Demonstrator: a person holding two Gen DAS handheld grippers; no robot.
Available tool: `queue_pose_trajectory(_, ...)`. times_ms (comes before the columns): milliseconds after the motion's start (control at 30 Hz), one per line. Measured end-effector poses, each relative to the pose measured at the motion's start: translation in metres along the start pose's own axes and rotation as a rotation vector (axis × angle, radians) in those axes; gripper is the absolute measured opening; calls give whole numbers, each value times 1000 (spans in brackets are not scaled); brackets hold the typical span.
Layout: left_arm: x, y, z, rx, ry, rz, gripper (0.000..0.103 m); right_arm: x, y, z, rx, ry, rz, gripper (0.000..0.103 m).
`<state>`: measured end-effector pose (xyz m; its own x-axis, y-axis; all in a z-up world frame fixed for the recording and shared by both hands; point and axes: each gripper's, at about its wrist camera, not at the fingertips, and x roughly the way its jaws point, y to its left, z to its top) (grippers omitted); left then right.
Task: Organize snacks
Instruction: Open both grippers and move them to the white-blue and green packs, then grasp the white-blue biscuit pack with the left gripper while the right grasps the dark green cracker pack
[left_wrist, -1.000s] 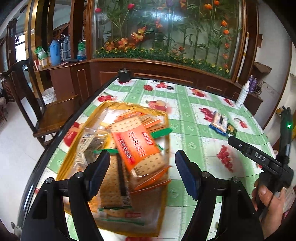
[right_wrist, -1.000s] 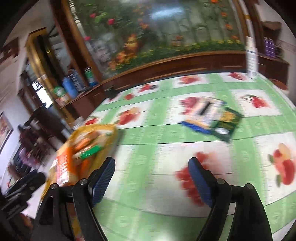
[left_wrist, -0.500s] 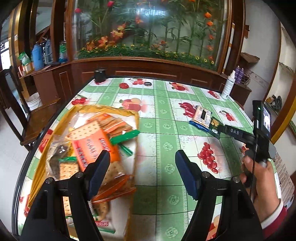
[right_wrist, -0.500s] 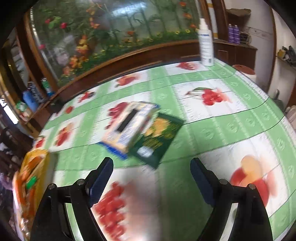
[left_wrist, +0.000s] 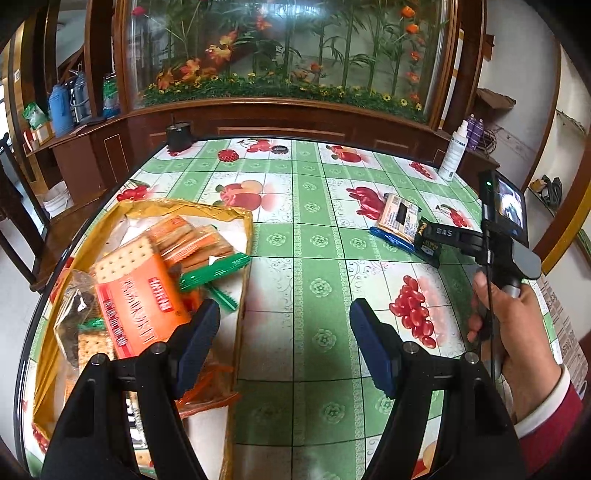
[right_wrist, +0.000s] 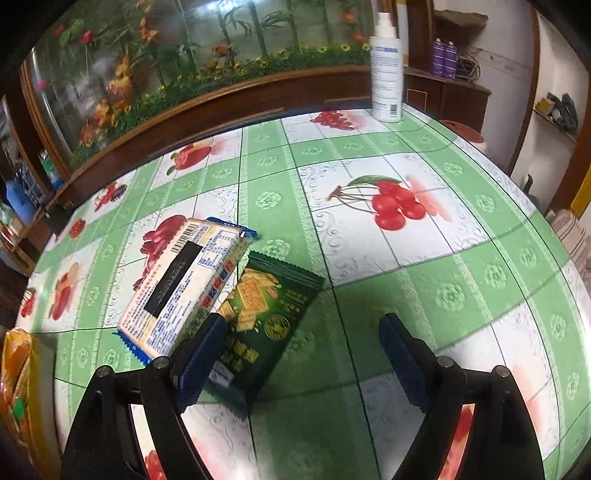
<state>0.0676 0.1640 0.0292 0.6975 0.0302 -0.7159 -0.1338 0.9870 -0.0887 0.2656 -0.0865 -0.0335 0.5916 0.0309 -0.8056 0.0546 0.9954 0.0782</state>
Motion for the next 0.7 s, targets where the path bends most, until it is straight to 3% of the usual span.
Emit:
queue_pose_trajectory(200,12,-12,16,1,12,-1,72,0,17,4,-94,2,-61,84)
queue_pose_trajectory(400,23,-24,35,13,21,1,72,-7,9,-3,-147,3,-42,83)
queue_pose_trajectory(500,26,-29,38,15,19,-2,72,-13,-2,-5,-161,12,-26,72)
queue_pose_trajectory(700,39,-35,44,-19,43,-22,72,-19,-18,-9,-86,14,81,74)
